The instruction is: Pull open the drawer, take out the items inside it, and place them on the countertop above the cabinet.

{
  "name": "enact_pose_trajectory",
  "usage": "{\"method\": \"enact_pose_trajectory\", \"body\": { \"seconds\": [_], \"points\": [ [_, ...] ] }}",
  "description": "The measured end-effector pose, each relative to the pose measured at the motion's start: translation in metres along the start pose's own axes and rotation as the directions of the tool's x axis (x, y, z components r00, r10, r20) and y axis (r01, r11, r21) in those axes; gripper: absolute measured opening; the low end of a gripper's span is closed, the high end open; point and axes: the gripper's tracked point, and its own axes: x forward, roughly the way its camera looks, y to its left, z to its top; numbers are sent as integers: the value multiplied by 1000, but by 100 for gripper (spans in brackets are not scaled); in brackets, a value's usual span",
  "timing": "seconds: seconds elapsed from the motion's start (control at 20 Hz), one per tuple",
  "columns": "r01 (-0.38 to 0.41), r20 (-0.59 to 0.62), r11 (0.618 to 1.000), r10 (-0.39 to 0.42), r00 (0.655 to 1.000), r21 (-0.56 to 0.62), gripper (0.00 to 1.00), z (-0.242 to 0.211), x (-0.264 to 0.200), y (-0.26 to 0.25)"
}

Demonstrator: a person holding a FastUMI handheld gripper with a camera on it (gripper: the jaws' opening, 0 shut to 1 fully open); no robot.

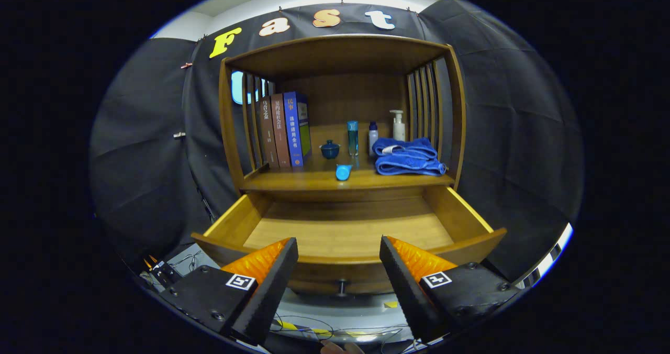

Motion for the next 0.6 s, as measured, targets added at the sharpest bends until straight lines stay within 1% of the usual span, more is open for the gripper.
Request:
{"method": "enact_pose_trajectory", "body": {
  "seconds": [0.3,0.6],
  "points": [
    [9,-83,1000,-7,997,29,100,-54,12,-2],
    [14,-107,999,-10,994,36,100,-62,35,-4]
  ]
}}
